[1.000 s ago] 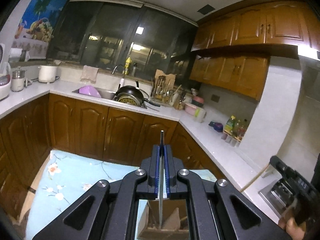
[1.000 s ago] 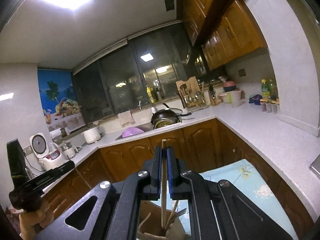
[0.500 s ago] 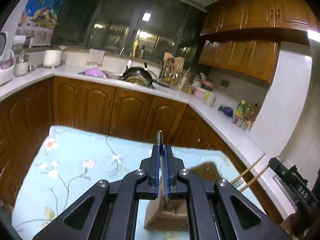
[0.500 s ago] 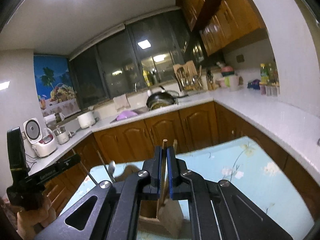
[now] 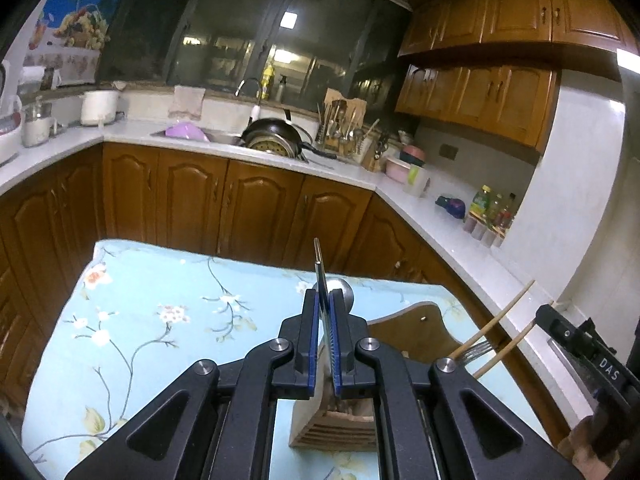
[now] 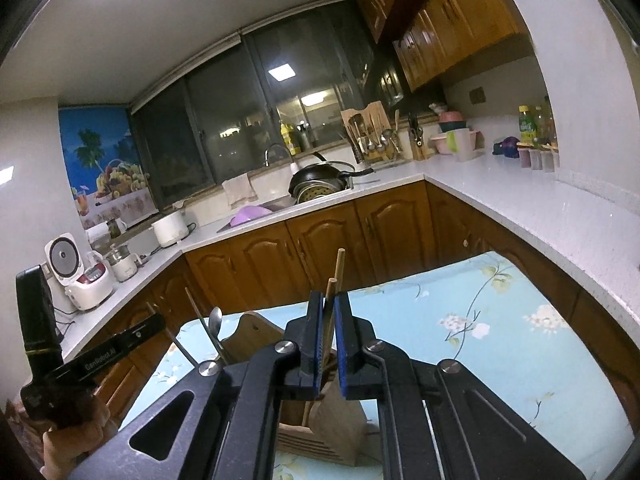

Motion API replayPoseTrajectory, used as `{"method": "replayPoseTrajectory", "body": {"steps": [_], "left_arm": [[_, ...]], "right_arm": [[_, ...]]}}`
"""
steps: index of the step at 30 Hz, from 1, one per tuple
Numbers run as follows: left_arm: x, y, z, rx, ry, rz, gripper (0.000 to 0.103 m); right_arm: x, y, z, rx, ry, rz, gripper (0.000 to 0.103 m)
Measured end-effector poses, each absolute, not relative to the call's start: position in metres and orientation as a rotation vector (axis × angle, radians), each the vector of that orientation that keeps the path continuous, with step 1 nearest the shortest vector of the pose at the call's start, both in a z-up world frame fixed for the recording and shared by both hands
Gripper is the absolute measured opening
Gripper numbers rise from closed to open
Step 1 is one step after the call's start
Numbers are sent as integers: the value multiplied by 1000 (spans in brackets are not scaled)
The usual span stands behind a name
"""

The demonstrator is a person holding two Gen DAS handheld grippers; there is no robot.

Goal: Organize utensils
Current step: 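Lower both chopsticks into the wooden holder and open both tools, then move both tools back down toward the remaining chopsticks and fork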

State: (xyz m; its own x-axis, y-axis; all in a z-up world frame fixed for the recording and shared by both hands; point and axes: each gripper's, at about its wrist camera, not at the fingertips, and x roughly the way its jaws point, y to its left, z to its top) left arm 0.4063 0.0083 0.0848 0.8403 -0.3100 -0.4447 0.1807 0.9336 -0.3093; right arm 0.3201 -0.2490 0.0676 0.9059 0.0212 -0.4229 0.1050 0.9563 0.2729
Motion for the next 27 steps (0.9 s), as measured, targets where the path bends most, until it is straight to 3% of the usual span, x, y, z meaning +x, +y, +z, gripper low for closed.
{"method": "replayPoseTrajectory", "body": {"steps": [2,3,4,5,7,9,13,27], "left_arm": [[406,14,82,-273,532,-266,8],[406,15,83,-276,537,-265,17],[404,18,85,-278,535,-261,28],[401,20,87,-282,530,-255,33],[392,21,91,-287,515,-255,43],[382,22,93,-274,509,-248,50],[353,28,94,-263,504,-228,72],[247,56,63,-290,656,-183,75]], "right_arm": [[320,-248,68,299,438,-38,12],[318,-249,68,306,438,-38,14],[316,-250,68,319,435,-31,27],[315,-251,69,331,431,-26,49],[307,-254,73,356,408,-18,71],[300,-256,77,368,397,-18,73],[279,-259,81,387,375,-9,97],[201,-249,46,378,504,-22,99]]}}
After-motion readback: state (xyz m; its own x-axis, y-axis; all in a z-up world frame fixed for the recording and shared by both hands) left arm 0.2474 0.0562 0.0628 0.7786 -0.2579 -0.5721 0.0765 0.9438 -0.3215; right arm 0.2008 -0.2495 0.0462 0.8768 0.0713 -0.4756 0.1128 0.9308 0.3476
